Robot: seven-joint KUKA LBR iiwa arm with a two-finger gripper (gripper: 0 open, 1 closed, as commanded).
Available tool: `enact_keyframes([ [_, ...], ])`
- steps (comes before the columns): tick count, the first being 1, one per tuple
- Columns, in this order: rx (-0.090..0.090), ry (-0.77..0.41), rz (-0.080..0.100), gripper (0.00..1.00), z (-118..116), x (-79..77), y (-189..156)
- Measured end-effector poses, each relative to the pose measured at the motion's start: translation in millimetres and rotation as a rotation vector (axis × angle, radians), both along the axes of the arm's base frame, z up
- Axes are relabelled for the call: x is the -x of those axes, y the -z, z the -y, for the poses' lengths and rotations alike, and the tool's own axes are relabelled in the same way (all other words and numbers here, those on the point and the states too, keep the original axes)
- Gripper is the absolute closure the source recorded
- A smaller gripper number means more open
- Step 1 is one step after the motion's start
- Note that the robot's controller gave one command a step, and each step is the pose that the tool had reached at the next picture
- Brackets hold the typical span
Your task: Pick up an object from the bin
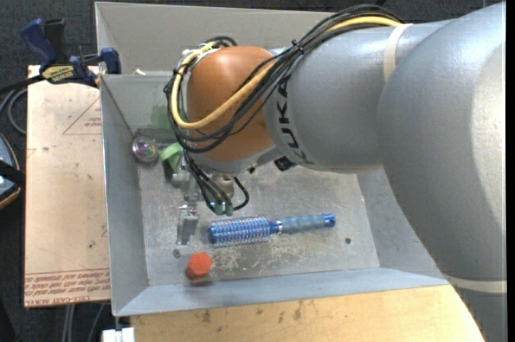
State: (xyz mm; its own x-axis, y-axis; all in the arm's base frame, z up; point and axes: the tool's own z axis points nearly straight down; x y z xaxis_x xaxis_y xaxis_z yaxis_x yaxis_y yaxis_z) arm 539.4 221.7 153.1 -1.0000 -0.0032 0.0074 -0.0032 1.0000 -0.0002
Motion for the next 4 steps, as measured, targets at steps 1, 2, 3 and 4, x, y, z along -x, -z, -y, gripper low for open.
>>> enact_keyframes([
  [1, -0.007, -0.249, 0.023, 0.00, 80, 14.7, 78],
  [2, 0.001, -0.240, 0.012, 0.00, 138, 10.6, 52],
  [3, -0.002, -0.175, 0.009, 0.00, 147, 5.0, 51],
  [4, -0.001, -0.220, 0.018, 0.00, 136, 6.9, 78],
])
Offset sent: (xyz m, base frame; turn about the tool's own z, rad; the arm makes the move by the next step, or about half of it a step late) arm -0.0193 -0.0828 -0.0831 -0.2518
